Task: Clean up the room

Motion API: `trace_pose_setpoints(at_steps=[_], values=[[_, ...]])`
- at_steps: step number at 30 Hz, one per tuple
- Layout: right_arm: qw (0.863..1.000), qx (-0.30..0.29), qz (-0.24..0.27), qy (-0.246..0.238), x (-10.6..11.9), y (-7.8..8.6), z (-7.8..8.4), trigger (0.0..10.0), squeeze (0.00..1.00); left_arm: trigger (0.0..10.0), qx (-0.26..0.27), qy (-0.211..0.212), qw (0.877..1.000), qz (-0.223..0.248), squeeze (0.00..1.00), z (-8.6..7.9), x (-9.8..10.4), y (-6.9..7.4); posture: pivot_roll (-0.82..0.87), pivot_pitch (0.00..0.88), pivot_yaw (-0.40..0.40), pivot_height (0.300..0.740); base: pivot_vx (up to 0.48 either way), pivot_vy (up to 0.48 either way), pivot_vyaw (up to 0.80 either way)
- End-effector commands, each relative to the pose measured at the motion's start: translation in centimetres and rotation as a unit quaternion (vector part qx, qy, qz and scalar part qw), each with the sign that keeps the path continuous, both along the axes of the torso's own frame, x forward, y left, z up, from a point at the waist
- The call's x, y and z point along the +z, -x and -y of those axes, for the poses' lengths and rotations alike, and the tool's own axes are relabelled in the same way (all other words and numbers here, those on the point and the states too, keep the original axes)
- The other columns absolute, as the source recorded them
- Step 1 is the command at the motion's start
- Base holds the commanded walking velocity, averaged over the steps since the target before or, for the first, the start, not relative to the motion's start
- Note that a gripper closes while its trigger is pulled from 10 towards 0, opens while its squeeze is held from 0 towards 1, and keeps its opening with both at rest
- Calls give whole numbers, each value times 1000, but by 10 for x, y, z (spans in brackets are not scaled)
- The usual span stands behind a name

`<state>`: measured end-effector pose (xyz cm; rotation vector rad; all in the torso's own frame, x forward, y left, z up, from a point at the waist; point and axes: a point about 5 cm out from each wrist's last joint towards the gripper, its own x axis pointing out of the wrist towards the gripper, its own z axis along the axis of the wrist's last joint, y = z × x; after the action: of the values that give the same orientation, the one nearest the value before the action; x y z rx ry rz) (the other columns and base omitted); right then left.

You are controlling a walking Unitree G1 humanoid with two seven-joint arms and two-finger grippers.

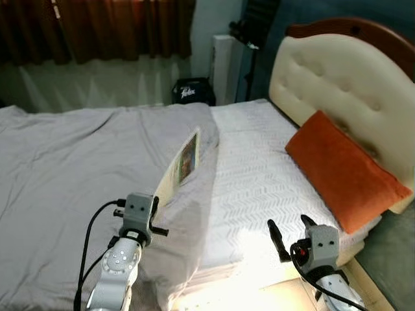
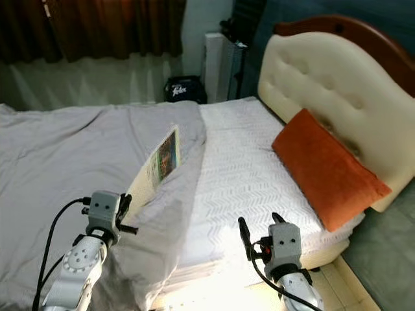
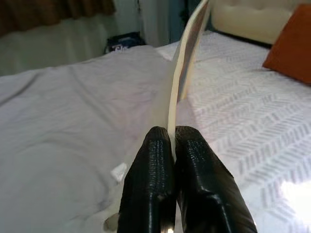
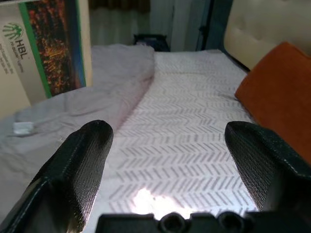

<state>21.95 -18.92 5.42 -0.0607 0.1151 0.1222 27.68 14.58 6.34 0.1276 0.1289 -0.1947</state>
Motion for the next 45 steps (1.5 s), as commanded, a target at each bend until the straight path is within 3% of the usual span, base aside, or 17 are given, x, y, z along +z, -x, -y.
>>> trace_pose_setpoints(at_steps=[1,8,13,23,25,29,45], values=[[1000,8,9,0,5,-4,-3,10000,0,10000,7,-9,999,32,0,-5,12,-5,-24,0,-23,740,472,0,0],[1000,12,7,-4,5,-3,-5,10000,0,10000,10,-12,999,33,0,-3,12,-3,-24,0,-22,740,472,0,0],[1000,10,8,-4,5,-4,-4,10000,0,10000,2,-19,999,34,0,-1,11,-2,-22,0,-22,740,466,0,748],[1000,10,2,-3,2,-3,-5,10000,0,10000,-41,-36,998,28,0,14,9,-2,-22,0,-18,740,432,0,0],[1000,11,0,-3,1,-3,-6,10000,0,10000,-47,-60,997,19,0,16,6,-3,-21,0,-15,740,0,0,0],[1000,12,0,-3,1,-3,-6,10000,0,10000,-36,-27,999,25,0,13,8,-3,-21,0,-16,740,0,0,0],[1000,12,0,-4,1,-4,-5,10000,0,10000,-41,-38,998,37,0,14,9,0,-23,0,-18,740,0,-414,0]])
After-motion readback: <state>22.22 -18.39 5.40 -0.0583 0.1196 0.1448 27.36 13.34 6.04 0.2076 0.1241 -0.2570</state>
